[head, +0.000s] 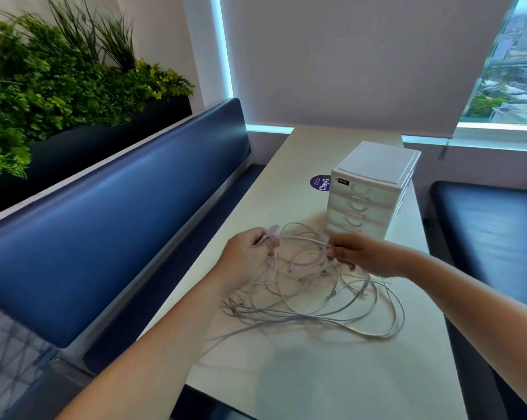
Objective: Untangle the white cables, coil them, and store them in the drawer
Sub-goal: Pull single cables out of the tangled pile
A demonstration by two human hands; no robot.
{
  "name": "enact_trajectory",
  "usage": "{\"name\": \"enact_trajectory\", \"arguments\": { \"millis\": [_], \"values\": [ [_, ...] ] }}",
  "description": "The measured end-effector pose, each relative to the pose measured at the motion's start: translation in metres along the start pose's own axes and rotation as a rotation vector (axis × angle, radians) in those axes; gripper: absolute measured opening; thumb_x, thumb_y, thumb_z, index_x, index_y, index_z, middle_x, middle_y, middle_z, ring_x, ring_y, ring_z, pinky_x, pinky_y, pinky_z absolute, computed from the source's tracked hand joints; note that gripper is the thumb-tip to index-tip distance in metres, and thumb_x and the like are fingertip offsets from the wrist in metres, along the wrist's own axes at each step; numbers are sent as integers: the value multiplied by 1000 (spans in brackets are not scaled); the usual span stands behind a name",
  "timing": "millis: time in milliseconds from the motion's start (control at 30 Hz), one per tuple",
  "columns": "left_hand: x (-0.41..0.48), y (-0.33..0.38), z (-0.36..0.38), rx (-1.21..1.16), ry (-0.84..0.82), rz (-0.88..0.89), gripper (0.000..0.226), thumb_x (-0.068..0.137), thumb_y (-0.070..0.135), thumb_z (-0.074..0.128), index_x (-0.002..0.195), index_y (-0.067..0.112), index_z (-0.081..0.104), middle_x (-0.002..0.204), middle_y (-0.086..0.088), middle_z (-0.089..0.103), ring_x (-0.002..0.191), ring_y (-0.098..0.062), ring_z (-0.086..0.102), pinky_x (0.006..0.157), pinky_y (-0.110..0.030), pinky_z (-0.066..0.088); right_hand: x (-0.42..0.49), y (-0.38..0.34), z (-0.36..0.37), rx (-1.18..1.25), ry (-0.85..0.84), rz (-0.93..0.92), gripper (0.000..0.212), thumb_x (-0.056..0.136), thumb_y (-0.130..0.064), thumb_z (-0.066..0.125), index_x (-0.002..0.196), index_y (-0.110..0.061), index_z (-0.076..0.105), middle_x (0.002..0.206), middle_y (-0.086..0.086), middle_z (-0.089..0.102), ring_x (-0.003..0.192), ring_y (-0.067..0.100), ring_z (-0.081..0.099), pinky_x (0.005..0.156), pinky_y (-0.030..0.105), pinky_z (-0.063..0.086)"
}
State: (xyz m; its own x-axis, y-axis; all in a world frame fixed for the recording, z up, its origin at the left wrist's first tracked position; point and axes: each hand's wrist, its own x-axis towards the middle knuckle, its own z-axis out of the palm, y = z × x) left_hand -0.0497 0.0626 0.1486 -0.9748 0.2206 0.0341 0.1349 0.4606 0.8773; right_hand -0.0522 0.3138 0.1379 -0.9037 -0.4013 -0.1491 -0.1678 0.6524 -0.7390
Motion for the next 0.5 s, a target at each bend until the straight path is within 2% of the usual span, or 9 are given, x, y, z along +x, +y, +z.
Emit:
{"name": "enact_trajectory", "arguments": {
  "millis": [67, 133, 233, 300, 400, 500],
  "values": [
    [-1, -5, -8, -34, 75, -28, 21, 98, 27, 55, 85, 16, 66, 79, 4, 63, 66, -4, 52, 64, -19, 42, -11, 19, -1, -82, 78, 56, 28, 101, -14, 41, 75, -19, 51, 67, -1, 43, 60, 13, 41, 57, 17, 37],
    [-1, -12, -17, -54, 118, -39, 20, 99, 32, 53, 87, 21, 66, 81, 6, 63, 56, 0, 48, 62, -26, 39, -20, 41, 0, -217, 177, 94, 31, 101, -13, 38, 74, -22, 49, 67, -3, 45, 63, 16, 42, 58, 24, 35],
    [-1, -17, -24, -35, 189, -28, 22, 100, 33, 51, 85, 25, 65, 84, 5, 63, 63, -1, 51, 66, -22, 41, -31, 65, 7, -343, 210, 154, 31, 101, -20, 37, 72, -27, 45, 66, -5, 48, 61, 16, 42, 58, 26, 35],
    [-1, -19, -23, -11, 216, -21, 22, 100, 33, 51, 84, 25, 64, 84, 4, 64, 62, 0, 52, 64, -20, 40, -34, 69, 11, -341, 209, 150, 32, 102, -24, 38, 71, -27, 45, 66, -3, 49, 60, 17, 43, 59, 28, 37],
    [0, -22, -22, -27, 263, -36, 23, 101, 33, 49, 84, 26, 63, 86, 5, 64, 67, -5, 50, 66, -25, 40, -37, 66, 10, -278, 223, 120, 32, 101, -24, 39, 71, -27, 49, 65, -1, 49, 59, 16, 42, 58, 27, 36],
    [2, -30, -30, -19, 311, -62, 26, 101, 33, 48, 80, 25, 62, 90, 6, 66, 81, -8, 56, 69, -28, 41, -44, 65, 0, -183, 211, 106, 30, 101, -18, 40, 78, -26, 57, 57, -8, 46, 51, 9, 39, 56, 23, 37]
  ]
}}
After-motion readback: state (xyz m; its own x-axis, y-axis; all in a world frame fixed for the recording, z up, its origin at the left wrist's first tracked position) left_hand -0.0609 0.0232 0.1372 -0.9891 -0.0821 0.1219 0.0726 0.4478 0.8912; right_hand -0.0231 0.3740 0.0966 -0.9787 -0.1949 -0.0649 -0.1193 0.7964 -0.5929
